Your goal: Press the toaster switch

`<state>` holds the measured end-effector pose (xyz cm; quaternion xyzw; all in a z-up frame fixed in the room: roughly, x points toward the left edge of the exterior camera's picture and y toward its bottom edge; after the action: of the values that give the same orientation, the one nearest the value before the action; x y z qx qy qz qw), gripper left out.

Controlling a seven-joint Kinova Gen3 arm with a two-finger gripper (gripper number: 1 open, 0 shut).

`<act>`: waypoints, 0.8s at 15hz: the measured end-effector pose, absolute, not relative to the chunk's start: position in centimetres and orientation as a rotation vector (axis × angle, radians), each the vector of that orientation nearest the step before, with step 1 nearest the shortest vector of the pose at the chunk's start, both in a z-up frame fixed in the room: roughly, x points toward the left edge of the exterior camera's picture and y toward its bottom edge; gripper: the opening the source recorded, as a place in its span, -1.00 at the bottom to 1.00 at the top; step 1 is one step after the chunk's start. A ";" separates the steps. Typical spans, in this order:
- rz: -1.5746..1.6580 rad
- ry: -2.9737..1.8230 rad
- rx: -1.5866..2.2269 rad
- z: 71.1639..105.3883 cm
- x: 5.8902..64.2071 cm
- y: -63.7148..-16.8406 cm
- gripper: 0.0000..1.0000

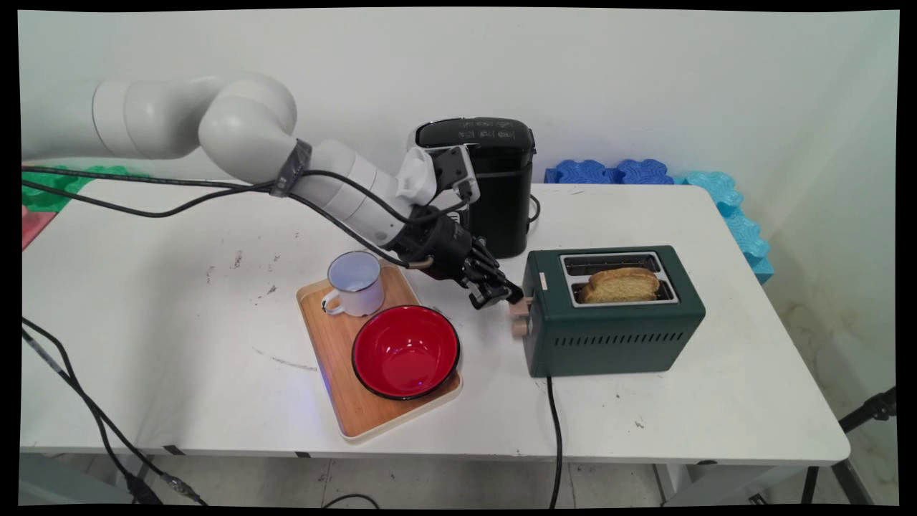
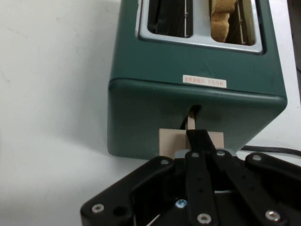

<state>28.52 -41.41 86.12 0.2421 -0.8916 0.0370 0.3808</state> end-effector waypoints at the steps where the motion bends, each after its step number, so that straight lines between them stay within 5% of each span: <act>1: 0.094 -2.275 0.621 85.9 28.5 -41.3 -1.00; 12: 0.102 -2.264 0.652 84.3 28.3 -40.9 -1.00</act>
<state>28.31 -40.93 84.26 0.2557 -0.8872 0.0399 0.3819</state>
